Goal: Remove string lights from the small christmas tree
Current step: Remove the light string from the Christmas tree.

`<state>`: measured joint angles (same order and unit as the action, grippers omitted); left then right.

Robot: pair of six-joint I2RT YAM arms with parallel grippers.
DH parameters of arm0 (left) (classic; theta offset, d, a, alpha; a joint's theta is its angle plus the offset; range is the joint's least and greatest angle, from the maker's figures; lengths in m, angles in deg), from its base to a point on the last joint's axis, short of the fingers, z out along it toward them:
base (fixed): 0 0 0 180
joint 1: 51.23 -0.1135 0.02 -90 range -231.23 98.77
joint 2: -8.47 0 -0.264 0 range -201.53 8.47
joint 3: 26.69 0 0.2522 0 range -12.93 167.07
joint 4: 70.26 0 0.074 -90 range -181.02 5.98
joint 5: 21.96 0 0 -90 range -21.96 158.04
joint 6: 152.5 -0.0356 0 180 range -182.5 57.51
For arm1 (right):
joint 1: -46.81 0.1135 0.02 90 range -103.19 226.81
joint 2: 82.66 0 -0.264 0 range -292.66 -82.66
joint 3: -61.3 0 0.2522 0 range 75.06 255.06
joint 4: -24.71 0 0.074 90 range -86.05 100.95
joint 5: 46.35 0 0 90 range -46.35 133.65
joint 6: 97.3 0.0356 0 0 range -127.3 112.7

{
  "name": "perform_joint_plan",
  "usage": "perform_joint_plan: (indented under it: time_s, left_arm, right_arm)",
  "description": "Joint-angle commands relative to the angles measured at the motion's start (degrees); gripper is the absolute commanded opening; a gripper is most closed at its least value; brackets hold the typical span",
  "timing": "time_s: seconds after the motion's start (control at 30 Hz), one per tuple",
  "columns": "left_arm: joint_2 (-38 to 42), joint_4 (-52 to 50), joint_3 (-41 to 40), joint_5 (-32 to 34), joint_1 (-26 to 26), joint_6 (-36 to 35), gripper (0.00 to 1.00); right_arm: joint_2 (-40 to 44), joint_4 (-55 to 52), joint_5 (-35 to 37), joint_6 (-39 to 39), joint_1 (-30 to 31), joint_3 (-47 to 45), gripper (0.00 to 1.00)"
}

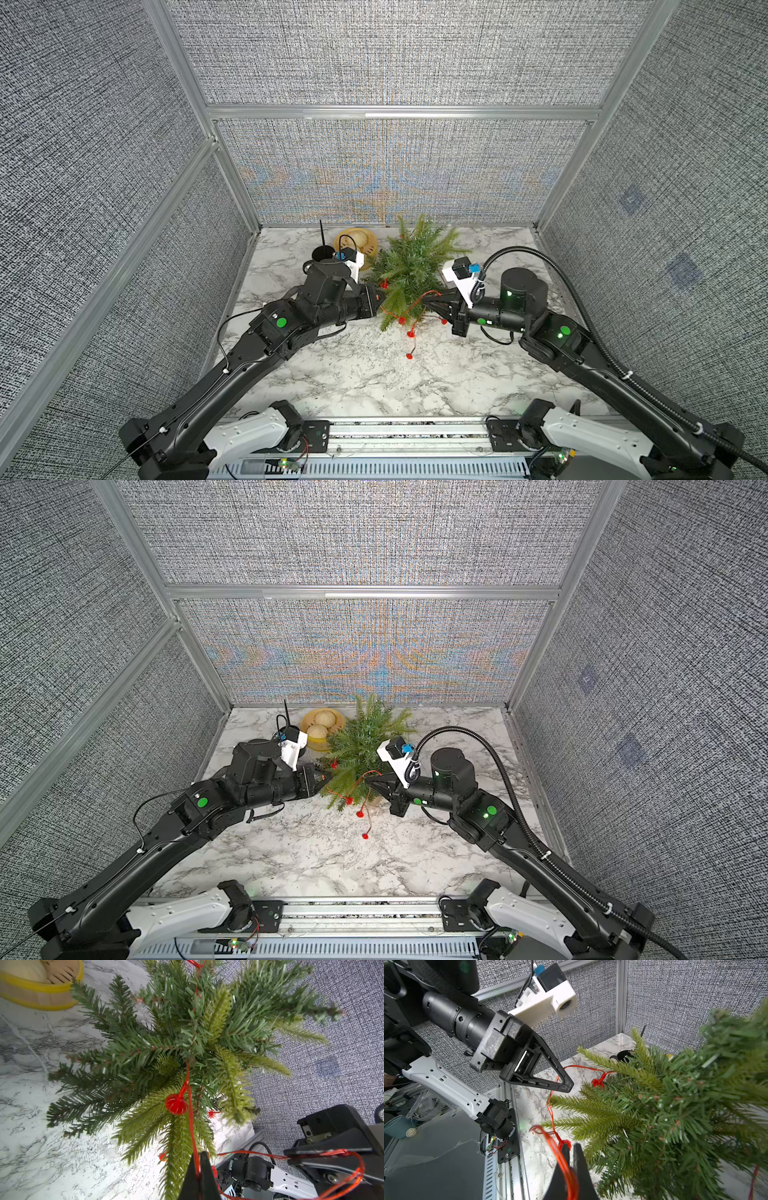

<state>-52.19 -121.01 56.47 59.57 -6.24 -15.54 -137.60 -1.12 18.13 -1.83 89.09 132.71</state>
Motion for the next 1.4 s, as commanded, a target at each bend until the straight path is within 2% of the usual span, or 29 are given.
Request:
perform_joint_plan:
  time_s: [0.0,0.73,1.37]
  left_arm:
    - [-0.61,-1.6,0.89,0.68,-0.01,-0.22,0.0]
    - [-0.76,-6.75,5.8,3.84,0.05,-2.65,0.0]
    - [-0.69,-7.74,5.25,5.58,-0.25,-4.33,0.0]
  right_arm:
    - [0.31,1.49,-0.38,0.58,0.32,-0.19,0.0]
    - [-1.35,0.88,-2.33,-0.71,1.02,1.92,0.0]
    - [-2.61,-2.07,-4.06,-2.05,4.22,2.81,0.0]
